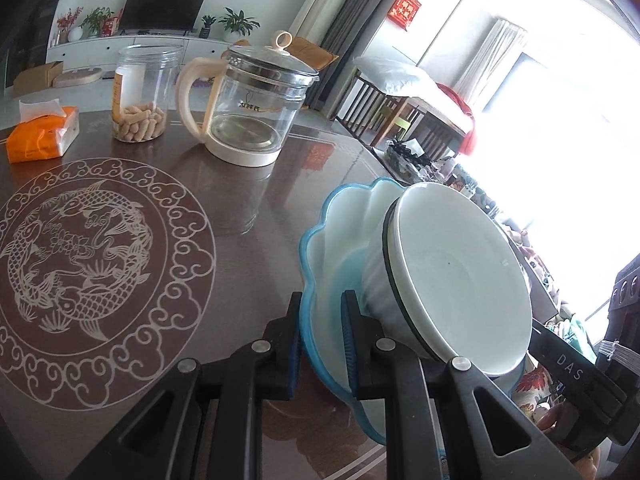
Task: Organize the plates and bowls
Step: 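Lift the bowl stack and lower it onto the red plate stack, then open both grippers and pull them back from the stacked dishes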
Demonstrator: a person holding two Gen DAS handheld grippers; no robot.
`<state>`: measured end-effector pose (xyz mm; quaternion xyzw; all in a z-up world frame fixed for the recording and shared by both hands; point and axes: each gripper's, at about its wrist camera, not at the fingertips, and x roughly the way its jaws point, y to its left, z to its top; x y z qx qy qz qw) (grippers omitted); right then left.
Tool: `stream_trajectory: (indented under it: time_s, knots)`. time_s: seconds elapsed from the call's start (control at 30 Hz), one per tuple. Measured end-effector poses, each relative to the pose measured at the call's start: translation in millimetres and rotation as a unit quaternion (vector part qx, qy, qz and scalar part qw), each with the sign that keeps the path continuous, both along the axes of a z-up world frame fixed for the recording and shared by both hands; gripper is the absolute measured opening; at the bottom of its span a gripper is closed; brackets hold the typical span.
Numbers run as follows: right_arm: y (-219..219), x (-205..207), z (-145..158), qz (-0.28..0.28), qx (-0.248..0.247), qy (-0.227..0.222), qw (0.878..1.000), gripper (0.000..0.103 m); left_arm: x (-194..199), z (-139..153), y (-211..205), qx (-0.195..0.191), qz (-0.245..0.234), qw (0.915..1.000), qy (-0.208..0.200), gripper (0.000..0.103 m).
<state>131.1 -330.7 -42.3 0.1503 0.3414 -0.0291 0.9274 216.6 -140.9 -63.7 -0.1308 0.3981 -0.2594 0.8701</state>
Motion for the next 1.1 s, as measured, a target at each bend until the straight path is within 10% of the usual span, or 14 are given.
stream_trajectory:
  time_s: [0.43, 0.77, 0.87, 1.0, 1.1]
  knots:
    - [-75.5, 17.2, -61.4, -0.069, 0.036, 0.02, 0.997, 0.016, 22.5, -50.3, -64.9, 0.034, -0.03, 0.9987, 0.023, 0.018]
    - [-73.8, 8.2, -61.5, -0.073, 0.031, -0.002, 0.997, 0.026, 11.8, -26.0, -53.4, 0.076, -0.02, 0.9964, -0.033, 0.02]
    - [-77.5, 2.1, -51.5, -0.085, 0.027, -0.01, 0.996, 0.039, 9.2, -19.3, -37.9, 0.089, 0.0, 0.9955, -0.031, 0.034]
    - [-80.0, -24.4, -31.7, -0.116, 0.017, -0.03, 0.993, 0.068, -17.3, -2.0, -15.3, 0.128, 0.037, 0.9871, -0.089, 0.084]
    - [-71.7, -52.1, -16.7, -0.142, 0.008, -0.035, 0.989, 0.075, -49.6, 14.3, -8.6, 0.18, 0.047, 0.9723, -0.141, 0.094]
